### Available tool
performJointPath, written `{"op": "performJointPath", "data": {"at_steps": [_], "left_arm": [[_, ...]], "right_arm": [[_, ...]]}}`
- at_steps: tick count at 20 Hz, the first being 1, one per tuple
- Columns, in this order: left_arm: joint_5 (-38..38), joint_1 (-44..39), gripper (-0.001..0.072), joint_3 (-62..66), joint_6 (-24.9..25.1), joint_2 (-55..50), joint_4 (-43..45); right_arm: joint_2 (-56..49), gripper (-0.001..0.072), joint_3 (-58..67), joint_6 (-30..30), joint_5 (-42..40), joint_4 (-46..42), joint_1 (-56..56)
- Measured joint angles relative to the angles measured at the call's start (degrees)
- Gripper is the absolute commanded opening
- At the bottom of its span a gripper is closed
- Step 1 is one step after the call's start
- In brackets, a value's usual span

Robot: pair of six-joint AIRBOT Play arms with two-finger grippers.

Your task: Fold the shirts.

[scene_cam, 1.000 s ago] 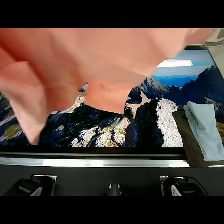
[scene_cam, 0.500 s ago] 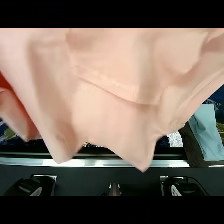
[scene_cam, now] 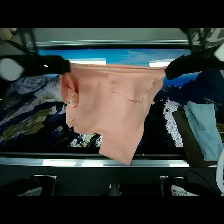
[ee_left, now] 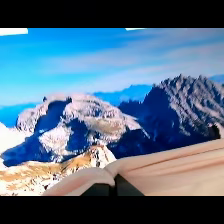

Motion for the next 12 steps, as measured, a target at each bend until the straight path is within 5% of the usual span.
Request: {"op": "performJointPath", "data": {"at_steps": [5,6,7,8,9,10,12], "left_arm": [[-0.5,-0.1,0.0028,-0.8,-0.1,-13.8,-9.5],[-0.7,-0.2,0.0076,-0.8,-0.1,-15.5,-11.2],[-1.2,-0.2,0.0291,-0.8,-0.1,-16.9,-13.0],[-2.3,0.1,0.0546,-0.8,-0.1,-18.0,-14.1],[-3.6,0.7,0.06,-0.6,-0.1,-18.7,-15.1],[-5.7,1.9,0.0593,0.0,-0.1,-19.1,-15.9],[-11.7,5.1,0.0591,1.2,0.3,-19.3,-16.6]], "right_arm": [[-10.9,0.0022,-0.3,6.0,0.6,2.8,0.1],[-12.1,0.003,-0.3,6.4,0.4,4.1,0.1],[-13.2,0.0154,-0.3,6.9,-0.2,5.5,0.1],[-13.9,0.0394,-0.3,7.1,-1.1,6.6,0.1],[-14.1,0.0588,-0.3,7.4,-1.9,7.5,-0.1],[-14.1,0.0632,-0.3,7.3,-2.5,8.3,-0.6],[-13.1,0.0521,-0.3,5.0,-2.0,7.9,-2.3]]}}
